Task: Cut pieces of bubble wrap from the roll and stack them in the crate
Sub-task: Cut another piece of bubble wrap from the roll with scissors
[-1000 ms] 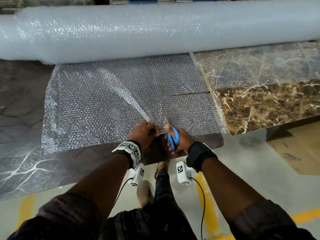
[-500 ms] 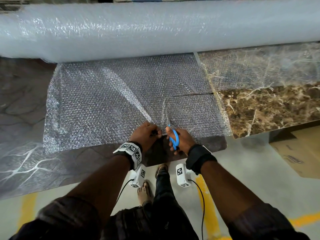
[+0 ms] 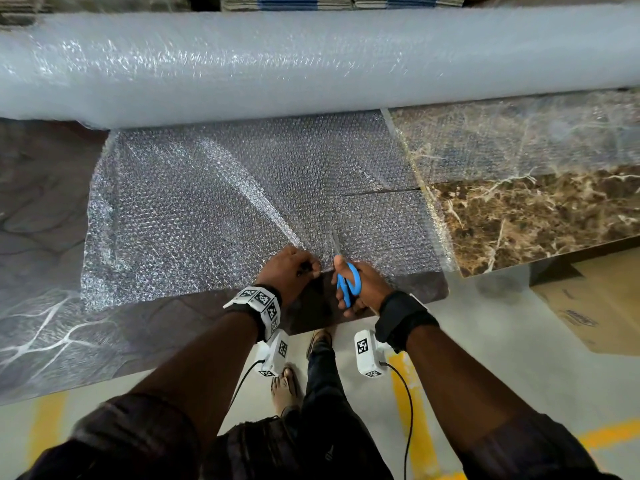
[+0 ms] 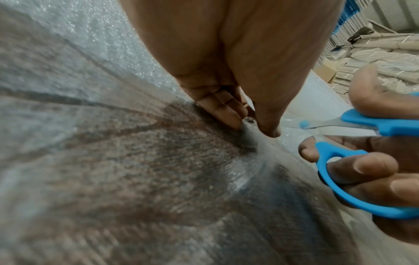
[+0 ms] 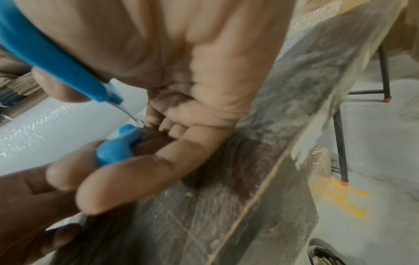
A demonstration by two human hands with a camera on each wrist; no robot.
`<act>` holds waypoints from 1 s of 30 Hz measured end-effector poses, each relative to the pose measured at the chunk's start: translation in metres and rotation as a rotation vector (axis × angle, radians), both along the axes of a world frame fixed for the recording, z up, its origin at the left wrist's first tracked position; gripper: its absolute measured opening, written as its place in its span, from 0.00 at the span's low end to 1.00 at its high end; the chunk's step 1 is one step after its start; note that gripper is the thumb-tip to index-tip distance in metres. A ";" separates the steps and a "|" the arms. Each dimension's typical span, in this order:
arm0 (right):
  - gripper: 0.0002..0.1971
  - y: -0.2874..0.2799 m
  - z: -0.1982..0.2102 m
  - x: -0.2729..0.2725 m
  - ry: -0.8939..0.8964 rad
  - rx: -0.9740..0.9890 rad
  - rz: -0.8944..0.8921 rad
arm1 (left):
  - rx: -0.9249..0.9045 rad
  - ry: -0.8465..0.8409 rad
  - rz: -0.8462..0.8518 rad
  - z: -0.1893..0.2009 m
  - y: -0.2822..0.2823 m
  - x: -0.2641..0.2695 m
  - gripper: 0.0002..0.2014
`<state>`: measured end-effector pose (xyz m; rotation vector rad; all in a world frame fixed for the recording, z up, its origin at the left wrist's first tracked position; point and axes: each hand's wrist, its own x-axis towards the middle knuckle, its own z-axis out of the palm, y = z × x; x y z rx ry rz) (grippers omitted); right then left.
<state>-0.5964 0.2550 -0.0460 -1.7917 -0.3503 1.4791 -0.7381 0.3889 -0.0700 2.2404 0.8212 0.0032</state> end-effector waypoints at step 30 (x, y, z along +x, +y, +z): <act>0.26 0.034 0.002 0.012 -0.165 0.026 0.007 | -0.011 0.030 -0.017 -0.004 0.003 0.000 0.06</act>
